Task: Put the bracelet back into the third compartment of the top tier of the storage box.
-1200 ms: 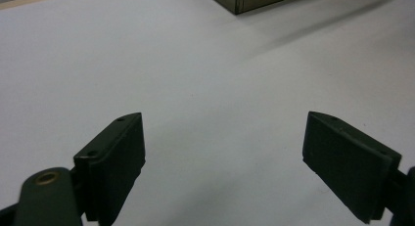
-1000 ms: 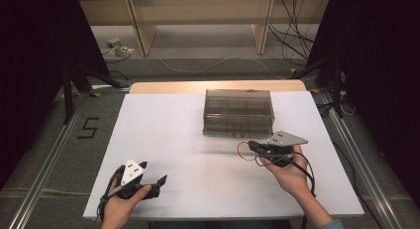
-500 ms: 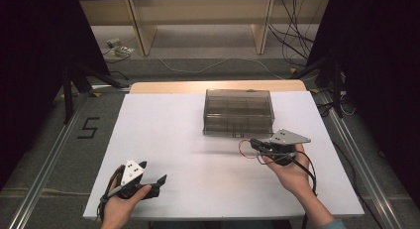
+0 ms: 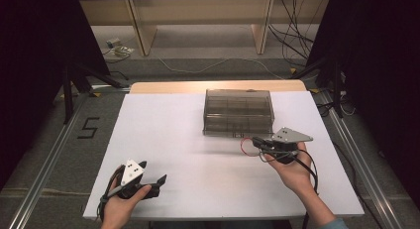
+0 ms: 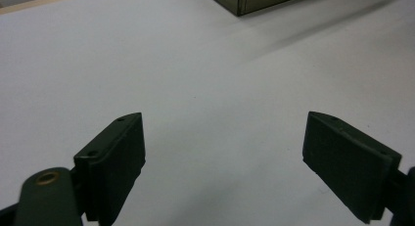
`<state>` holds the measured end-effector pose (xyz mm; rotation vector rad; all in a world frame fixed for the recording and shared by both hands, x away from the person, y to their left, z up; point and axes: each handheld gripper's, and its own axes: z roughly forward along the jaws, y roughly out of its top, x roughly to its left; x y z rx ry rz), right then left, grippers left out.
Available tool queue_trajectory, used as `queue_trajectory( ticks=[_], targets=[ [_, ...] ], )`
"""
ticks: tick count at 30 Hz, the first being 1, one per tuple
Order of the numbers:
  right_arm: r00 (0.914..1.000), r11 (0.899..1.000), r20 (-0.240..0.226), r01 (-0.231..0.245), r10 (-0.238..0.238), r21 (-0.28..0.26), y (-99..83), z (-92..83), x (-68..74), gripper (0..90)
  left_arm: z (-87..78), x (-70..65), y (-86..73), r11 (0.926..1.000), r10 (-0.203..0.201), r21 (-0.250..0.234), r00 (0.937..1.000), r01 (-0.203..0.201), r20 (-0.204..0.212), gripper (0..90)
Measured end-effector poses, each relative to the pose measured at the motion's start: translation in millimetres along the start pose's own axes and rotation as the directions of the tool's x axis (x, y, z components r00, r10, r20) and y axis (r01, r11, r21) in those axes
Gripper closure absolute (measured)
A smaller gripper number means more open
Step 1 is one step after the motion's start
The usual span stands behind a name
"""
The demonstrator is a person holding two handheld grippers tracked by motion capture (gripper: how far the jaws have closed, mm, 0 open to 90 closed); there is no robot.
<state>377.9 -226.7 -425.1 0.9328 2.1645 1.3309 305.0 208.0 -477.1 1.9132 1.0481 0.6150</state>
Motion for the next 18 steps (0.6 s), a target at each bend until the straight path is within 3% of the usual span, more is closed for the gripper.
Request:
queue_trajectory(
  ticks=[18],
  targets=[
    [0.9999,1.0,0.014,0.001,-0.001,-0.007,3.6,-2.1,-4.5,88.2,0.0,-0.1,0.0,1.0,0.004,-0.002,1.0,-0.004,-0.003,15.8]
  ],
)
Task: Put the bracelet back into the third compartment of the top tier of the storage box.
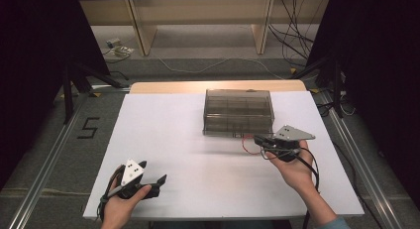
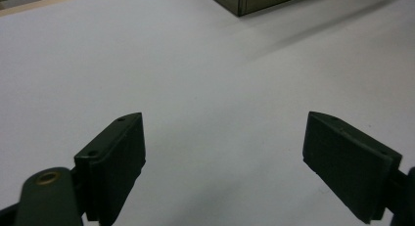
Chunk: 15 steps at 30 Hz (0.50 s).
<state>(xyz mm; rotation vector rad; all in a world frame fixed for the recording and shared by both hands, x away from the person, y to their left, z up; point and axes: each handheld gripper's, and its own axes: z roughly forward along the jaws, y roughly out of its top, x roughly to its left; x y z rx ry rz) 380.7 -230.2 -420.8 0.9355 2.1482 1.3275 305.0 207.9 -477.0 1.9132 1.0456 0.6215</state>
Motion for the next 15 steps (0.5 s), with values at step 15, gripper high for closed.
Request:
queue_trajectory(
  ticks=[15],
  targets=[
    [1.0,1.0,0.007,-0.002,0.002,-0.008,2.3,-0.8,-2.6,88.2,-0.1,-0.2,0.2,1.0,-0.001,-0.006,1.0,0.001,0.001,15.8]
  ],
)
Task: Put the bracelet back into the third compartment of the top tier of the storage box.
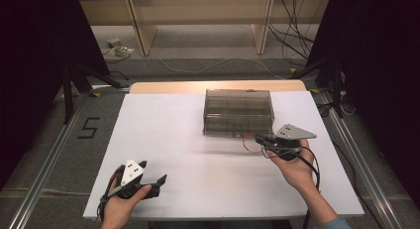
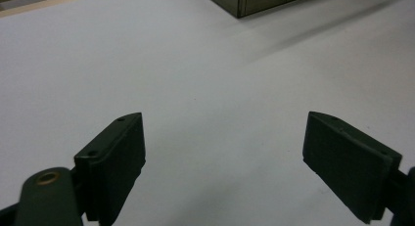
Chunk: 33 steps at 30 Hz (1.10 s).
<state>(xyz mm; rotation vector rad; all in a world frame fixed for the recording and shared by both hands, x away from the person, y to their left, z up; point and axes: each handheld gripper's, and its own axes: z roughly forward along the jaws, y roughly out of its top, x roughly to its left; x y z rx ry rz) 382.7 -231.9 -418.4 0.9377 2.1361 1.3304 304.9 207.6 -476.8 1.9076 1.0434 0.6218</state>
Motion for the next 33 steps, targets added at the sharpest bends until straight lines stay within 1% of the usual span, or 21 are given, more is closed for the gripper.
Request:
queue_trajectory(
  ticks=[21,23,25,33],
  targets=[
    [0.9998,1.0,0.02,-0.009,0.009,-0.012,3.9,-2.8,-6.0,88.2,-0.1,-0.2,0.2,1.0,-0.001,-0.004,1.0,0.001,0.0,15.8],
    [0.9998,1.0,0.02,-0.002,0.003,-0.016,4.2,-2.9,-6.8,88.2,-0.2,-0.2,0.1,1.0,0.0,-0.004,1.0,0.0,0.0,15.8],
    [0.9996,1.0,0.024,-0.011,0.011,-0.017,5.1,-3.6,-7.4,88.2,-0.2,-0.2,0.2,1.0,0.0,-0.004,1.0,0.0,0.0,15.8],
    [0.9995,1.0,0.028,-0.013,0.013,-0.021,5.8,-3.4,-9.9,88.2,-0.2,-0.2,0.2,1.0,0.002,-0.003,1.0,-0.002,0.001,15.8]
  ],
)
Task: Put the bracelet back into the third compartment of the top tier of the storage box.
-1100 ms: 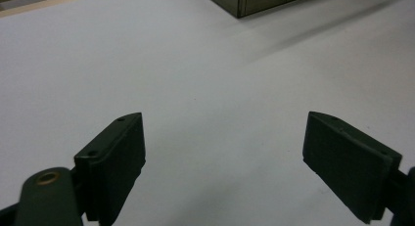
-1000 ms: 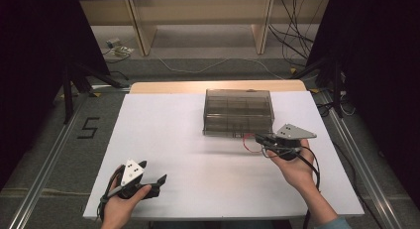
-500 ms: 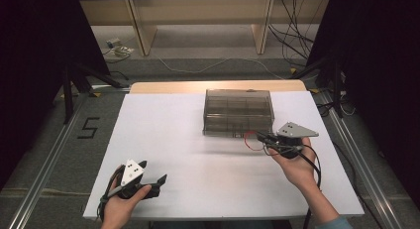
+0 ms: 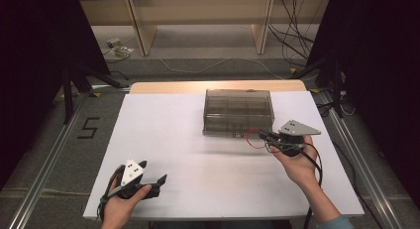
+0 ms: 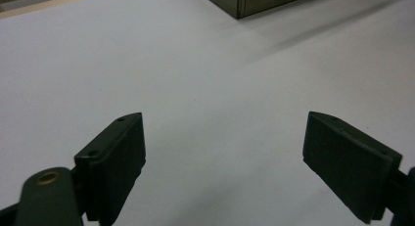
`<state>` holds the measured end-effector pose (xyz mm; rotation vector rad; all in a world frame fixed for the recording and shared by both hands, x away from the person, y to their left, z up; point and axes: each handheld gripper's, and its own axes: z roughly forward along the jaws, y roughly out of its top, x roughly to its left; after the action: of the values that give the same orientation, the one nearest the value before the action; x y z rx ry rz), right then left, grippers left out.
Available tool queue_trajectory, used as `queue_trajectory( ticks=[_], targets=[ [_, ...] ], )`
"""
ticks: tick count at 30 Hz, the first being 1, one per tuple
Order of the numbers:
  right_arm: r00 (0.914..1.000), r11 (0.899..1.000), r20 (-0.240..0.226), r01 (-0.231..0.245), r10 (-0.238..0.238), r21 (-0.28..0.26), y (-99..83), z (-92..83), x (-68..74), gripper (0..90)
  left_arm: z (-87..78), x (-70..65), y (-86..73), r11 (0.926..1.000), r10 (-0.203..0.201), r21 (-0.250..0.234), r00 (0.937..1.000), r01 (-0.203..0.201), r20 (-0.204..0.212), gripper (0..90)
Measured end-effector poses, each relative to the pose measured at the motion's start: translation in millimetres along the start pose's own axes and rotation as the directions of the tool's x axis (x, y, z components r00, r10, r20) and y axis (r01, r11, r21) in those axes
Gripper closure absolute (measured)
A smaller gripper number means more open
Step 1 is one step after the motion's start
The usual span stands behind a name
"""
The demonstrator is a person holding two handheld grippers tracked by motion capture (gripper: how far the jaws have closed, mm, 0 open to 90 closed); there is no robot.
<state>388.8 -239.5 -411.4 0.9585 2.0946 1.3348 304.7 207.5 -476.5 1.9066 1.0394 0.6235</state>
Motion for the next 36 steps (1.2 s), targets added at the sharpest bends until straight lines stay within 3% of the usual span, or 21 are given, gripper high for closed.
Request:
queue_trajectory(
  ticks=[36],
  targets=[
    [0.9989,0.999,0.04,-0.024,0.025,-0.039,11.0,-2.9,-15.3,88.2,0.6,0.2,0.1,1.0,0.002,-0.002,1.0,-0.002,0.002,15.8]
  ],
)
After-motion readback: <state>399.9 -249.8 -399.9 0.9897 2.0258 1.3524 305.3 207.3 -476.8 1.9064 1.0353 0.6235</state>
